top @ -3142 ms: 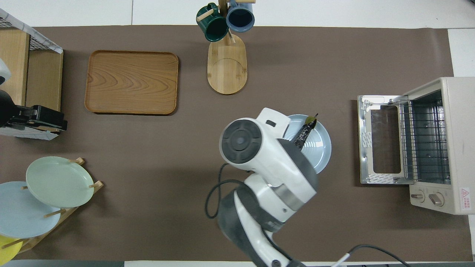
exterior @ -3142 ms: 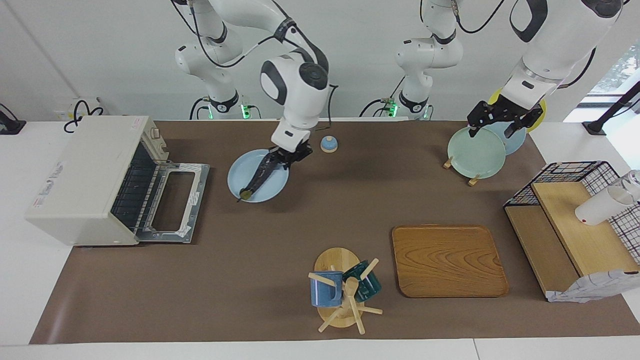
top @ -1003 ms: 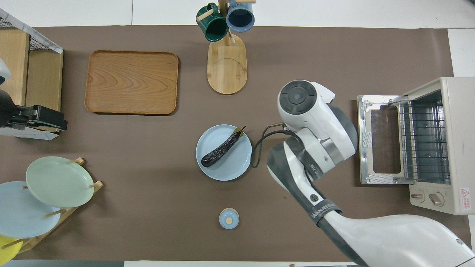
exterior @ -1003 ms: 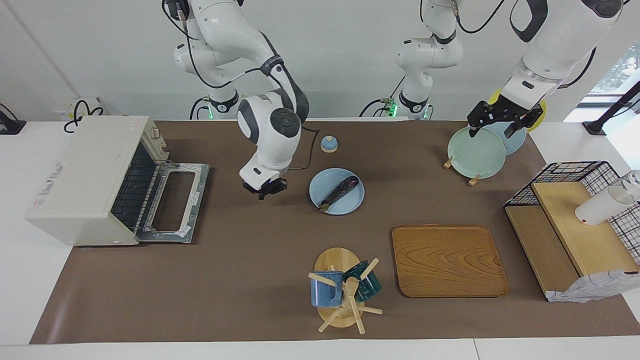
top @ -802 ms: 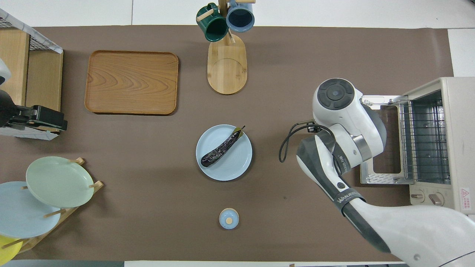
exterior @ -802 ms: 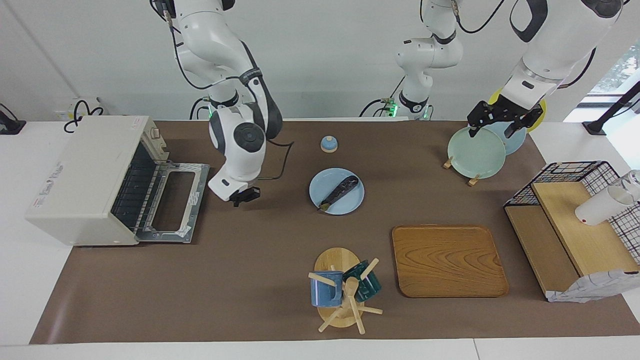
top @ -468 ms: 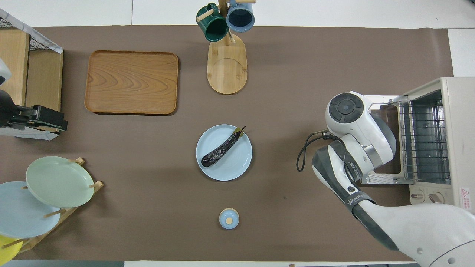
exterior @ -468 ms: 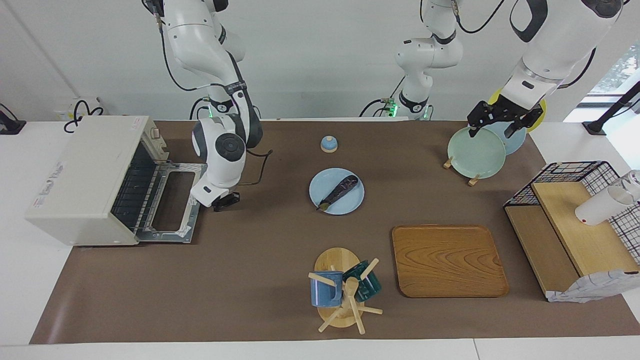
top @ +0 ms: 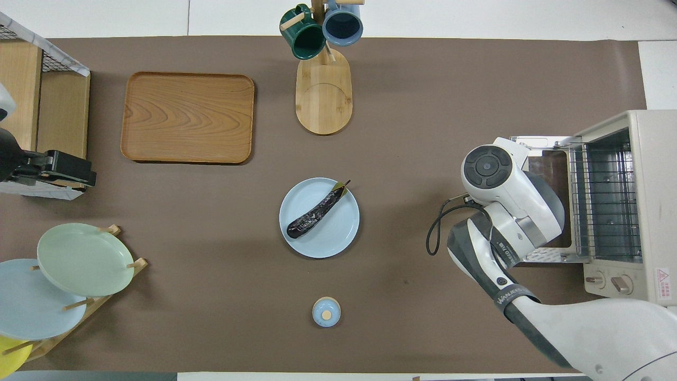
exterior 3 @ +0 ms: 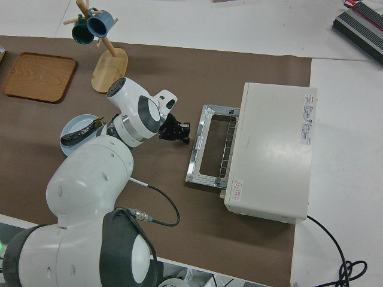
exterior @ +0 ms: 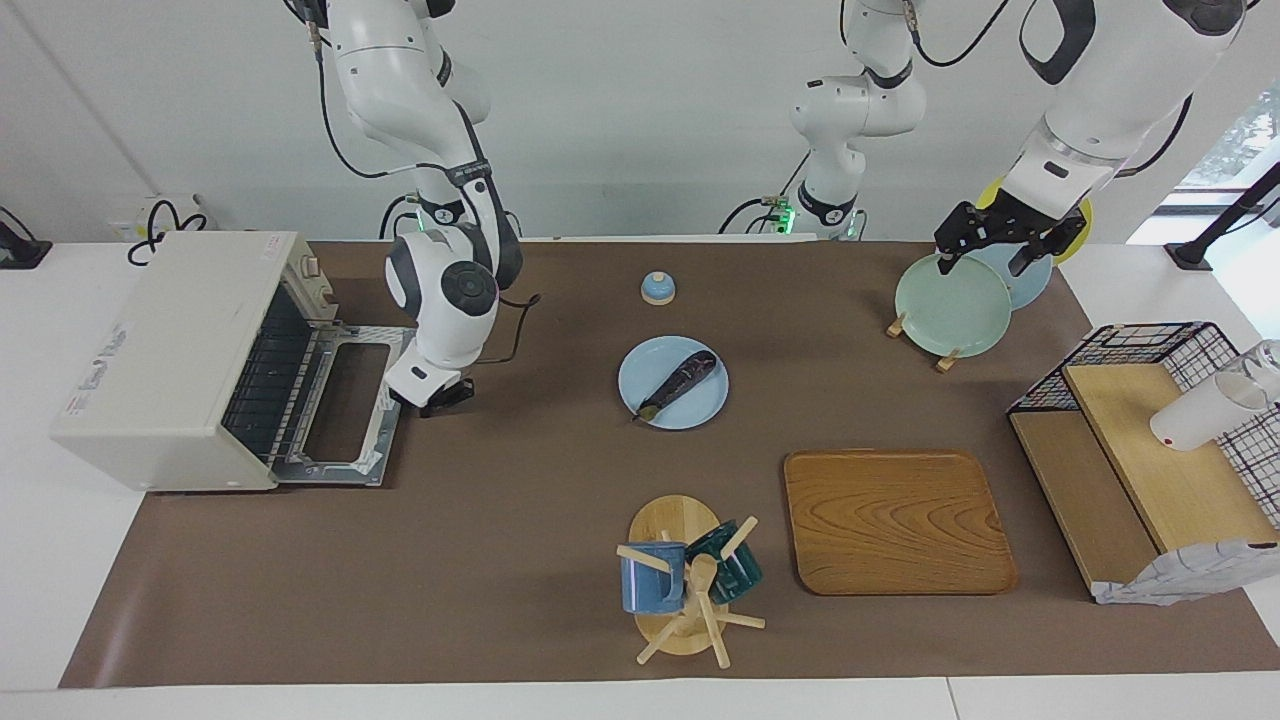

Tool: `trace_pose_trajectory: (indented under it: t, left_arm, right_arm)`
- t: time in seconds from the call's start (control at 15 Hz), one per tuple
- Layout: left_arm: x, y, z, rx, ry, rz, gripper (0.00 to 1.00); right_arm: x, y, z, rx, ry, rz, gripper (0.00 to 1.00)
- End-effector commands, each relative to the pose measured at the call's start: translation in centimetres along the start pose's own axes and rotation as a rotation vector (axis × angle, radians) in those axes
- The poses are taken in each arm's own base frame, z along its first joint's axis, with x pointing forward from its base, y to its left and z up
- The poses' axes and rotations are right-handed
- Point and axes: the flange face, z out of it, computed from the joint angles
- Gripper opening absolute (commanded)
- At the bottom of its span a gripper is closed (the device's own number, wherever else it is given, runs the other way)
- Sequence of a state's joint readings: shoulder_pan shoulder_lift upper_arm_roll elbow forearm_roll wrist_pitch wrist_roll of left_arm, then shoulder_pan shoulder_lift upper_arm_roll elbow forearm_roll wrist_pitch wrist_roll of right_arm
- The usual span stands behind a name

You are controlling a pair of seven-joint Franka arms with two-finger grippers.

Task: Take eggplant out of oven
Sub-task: 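Release the plate and withdraw the right gripper toward the oven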

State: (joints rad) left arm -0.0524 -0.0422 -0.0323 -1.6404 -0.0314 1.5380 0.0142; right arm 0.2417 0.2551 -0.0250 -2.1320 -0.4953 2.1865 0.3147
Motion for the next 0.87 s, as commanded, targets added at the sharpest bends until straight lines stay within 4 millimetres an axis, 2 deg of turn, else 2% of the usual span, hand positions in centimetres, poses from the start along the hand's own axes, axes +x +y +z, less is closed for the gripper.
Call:
trace_pose_trajectory:
  t: [0.0, 0.53, 0.67, 0.8]
  left_arm:
    - [-0.5, 0.7, -0.5, 0.022, 0.007, 0.011, 1.0]
    - [-0.6, 2.4, -1.0, 0.024, 0.048, 0.045, 1.0]
    - [-0.4, 5.1, -0.4, 0.022, 0.067, 0.092, 1.0]
    - [-0.2, 8.3, 0.8, 0.014, 0.061, 0.148, 1.0]
  right_arm:
    - [-1.1, 1.1, 0.5, -0.017, -0.01, -0.043, 0.0]
    - [-1.8, 2.5, -0.7, -0.053, -0.038, -0.113, 0.0]
    - [-2.1, 3.4, -1.6, -0.069, -0.047, -0.144, 0.0]
    - [-2.6, 5.8, -2.4, -0.072, -0.045, -0.185, 0.0]
